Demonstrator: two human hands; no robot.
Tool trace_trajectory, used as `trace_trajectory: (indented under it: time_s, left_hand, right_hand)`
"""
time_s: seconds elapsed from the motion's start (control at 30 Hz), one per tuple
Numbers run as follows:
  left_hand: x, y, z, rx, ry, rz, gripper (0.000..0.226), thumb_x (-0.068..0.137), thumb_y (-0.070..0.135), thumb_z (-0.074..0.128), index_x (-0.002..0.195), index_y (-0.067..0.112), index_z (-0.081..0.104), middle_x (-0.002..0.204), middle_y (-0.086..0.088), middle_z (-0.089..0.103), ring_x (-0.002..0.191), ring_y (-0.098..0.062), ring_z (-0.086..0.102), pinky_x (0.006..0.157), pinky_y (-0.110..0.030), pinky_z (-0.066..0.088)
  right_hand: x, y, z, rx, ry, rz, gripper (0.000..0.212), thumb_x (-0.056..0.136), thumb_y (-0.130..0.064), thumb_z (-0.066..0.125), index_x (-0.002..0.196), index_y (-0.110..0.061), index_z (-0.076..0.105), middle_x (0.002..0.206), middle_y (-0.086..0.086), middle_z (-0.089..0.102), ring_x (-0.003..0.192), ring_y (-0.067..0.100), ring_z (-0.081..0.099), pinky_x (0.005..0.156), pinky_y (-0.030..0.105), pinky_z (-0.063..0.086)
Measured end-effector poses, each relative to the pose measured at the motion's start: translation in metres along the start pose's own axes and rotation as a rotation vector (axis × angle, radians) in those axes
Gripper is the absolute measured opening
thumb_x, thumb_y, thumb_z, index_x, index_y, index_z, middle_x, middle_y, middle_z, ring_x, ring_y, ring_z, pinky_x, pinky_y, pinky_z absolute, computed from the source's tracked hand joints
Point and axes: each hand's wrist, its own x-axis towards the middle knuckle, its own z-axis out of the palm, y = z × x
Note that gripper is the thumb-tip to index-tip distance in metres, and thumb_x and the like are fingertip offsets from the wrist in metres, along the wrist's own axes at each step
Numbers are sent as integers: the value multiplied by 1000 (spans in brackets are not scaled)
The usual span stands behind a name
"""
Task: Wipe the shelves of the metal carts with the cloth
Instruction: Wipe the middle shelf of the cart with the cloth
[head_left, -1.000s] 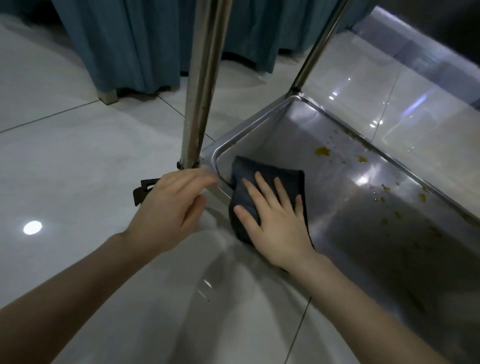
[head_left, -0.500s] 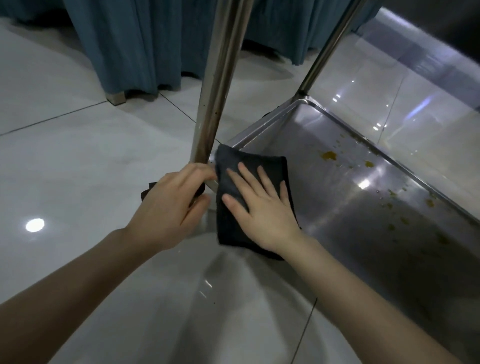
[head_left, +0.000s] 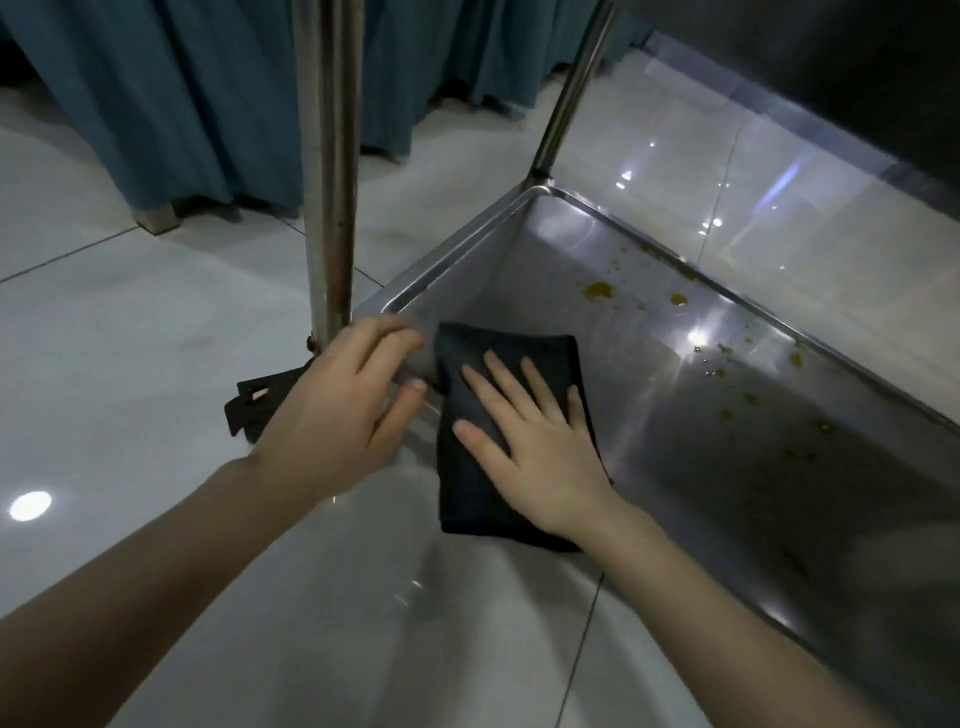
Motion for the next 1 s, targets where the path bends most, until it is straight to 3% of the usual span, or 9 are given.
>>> trace_trajectory:
  time_s: [0.13,0.3,0.43,0.53,0.67,0.83,1.0]
  left_hand:
    - [36,19,32,-50,-137,21,43,99,30,45,139,14,46,144,-5,42,133,-19,38,109,-21,23]
    - [41,16,62,302,-232,11,59,97,49,24,152,28,23,159,-2,26,149,-20,13,122,-43,8]
    - [47,19,67,293,-294,-103,67,91,65,14,152,37,12,161,1,17,150,-19,0,121,-50,2]
    - [59,44,80,254,-304,-31,70,88,64,18,151,34,23,160,1,19,150,-19,-3,120,-51,-4]
    - [62,88,107,190,-374,104,71,87,60,17,150,30,29,160,1,21,150,-18,0,122,-45,1]
    - [59,92,111,202,-382,63,83,78,67,10,151,31,28,161,1,19,150,-19,2,122,-43,5]
    - [62,99,109,309,-459,99,80,80,64,8,151,33,27,162,2,17,151,-22,2,121,-45,3]
  right_hand:
    - [2,51,-10,-62,7,204,64,89,-75,5,148,-54,-5,159,-26,-12,148,8,-11,118,51,-5]
    - [80,81,-26,66,89,451,63,98,-65,22,154,-40,12,164,-12,1,150,23,-6,117,59,-7]
    - [10,74,-16,-34,26,262,65,92,-72,9,151,-49,0,162,-19,-8,150,15,-11,117,54,-8]
    - [-84,70,-9,-80,92,162,62,93,-71,-1,151,-49,-1,162,-20,0,150,14,-4,118,53,0]
    - [-88,108,-18,-80,85,277,64,91,-72,4,151,-50,2,162,-21,-2,150,11,-4,118,51,-1]
    - [-9,170,-40,25,58,551,69,98,-64,16,156,-32,-1,164,-10,-9,150,20,-11,117,55,-10]
    - [-98,144,-24,-18,60,313,69,92,-70,8,154,-39,2,163,-17,-7,149,13,-9,117,49,-7]
